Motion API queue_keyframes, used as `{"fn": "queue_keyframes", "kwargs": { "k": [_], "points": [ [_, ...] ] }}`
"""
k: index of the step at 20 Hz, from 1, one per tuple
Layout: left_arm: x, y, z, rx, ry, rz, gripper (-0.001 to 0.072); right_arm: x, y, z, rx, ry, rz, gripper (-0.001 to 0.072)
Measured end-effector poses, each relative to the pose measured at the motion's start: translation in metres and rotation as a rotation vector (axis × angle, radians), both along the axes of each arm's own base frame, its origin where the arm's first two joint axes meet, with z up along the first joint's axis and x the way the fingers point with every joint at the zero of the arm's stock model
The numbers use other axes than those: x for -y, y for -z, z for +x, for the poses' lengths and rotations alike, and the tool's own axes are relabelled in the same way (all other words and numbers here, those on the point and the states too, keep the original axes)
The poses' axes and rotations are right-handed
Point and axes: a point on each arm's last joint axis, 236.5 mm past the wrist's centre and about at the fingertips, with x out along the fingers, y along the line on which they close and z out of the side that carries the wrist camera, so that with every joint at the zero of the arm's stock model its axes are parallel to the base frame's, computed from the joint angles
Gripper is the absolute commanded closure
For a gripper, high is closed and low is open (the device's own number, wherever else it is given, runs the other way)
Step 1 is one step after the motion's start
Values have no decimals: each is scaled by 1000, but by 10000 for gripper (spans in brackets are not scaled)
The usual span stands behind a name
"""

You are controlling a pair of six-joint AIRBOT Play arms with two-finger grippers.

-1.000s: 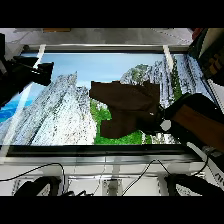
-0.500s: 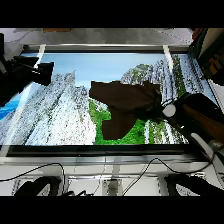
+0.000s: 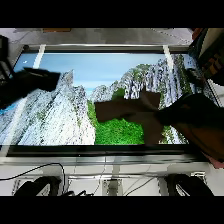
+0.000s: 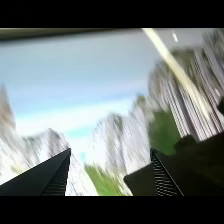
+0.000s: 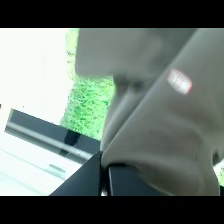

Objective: Fold the clothes and pants, and hang the long-sleeved shirts on hangers.

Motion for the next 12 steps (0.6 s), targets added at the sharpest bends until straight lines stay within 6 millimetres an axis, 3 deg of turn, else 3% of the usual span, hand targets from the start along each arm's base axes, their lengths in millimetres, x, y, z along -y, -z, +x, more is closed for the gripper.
{"fn": "queue_keyframes", "kwargs": {
  "k": [3, 7, 10, 12],
  "points": [
    [28, 81, -30, -311, 118, 18, 170, 9, -17, -24, 43, 9, 3, 699],
    [60, 190, -85, -683, 249, 65, 159, 14, -16, -31, 43, 20, -5, 699],
    [75, 242, -123, -889, 306, 45, 159, 14, -3, -30, 10, 24, -16, 699],
    [84, 264, -140, -988, 326, 13, 159, 15, 5, -28, -12, 27, -24, 699]
  ]
}}
